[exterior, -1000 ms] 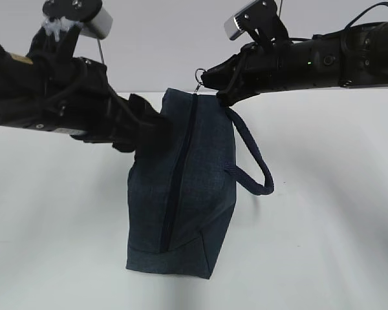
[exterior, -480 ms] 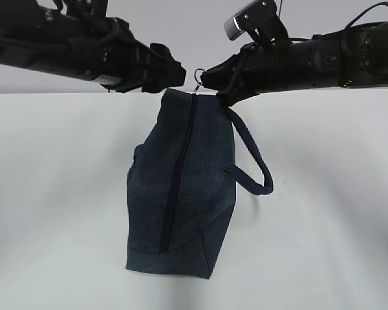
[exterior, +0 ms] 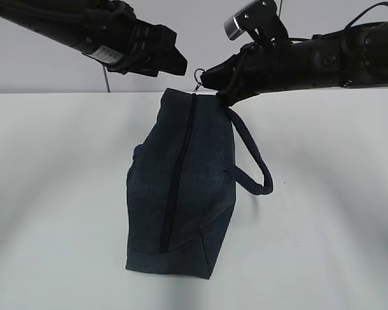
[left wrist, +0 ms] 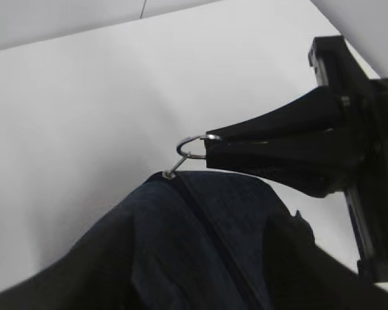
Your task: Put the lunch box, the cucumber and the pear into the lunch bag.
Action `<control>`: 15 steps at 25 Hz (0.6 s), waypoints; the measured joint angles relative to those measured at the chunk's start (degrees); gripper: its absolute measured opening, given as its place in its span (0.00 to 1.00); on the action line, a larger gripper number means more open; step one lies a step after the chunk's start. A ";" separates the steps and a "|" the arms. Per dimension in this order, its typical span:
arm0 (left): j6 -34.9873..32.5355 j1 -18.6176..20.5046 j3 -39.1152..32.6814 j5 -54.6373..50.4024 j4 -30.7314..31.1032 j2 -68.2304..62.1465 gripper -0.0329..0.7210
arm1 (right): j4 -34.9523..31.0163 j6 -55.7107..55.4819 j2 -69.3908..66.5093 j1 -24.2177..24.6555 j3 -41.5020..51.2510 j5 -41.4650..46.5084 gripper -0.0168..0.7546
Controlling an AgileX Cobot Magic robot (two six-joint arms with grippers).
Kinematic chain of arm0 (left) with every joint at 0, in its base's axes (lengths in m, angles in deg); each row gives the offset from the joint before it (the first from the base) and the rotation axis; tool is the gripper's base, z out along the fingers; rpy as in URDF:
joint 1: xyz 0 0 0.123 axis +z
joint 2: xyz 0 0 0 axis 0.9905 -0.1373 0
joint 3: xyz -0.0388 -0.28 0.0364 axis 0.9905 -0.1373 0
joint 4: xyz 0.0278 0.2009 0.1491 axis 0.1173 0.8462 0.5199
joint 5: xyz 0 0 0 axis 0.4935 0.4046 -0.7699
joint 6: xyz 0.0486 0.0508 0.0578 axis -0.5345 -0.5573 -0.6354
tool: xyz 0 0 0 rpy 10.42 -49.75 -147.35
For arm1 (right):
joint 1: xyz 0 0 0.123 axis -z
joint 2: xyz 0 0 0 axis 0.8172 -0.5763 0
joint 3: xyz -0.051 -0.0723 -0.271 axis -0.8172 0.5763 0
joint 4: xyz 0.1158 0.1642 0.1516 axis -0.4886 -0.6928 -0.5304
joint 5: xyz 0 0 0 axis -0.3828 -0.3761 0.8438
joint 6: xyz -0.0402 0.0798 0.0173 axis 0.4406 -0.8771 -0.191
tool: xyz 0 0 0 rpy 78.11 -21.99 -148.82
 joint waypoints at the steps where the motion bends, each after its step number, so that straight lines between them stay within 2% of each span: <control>1: 0.21 0.31 0.93 -1.24 0.21 -0.58 0.55 | 0.00 0.00 0.00 0.00 0.00 0.00 0.02; 8: 5.18 0.60 4.85 -7.78 7.42 -3.73 0.55 | 0.00 -0.10 0.00 0.00 0.00 0.00 0.02; 15: 5.92 0.60 5.13 -8.57 8.41 -5.19 0.52 | 0.00 -0.30 0.00 0.00 0.00 0.00 0.02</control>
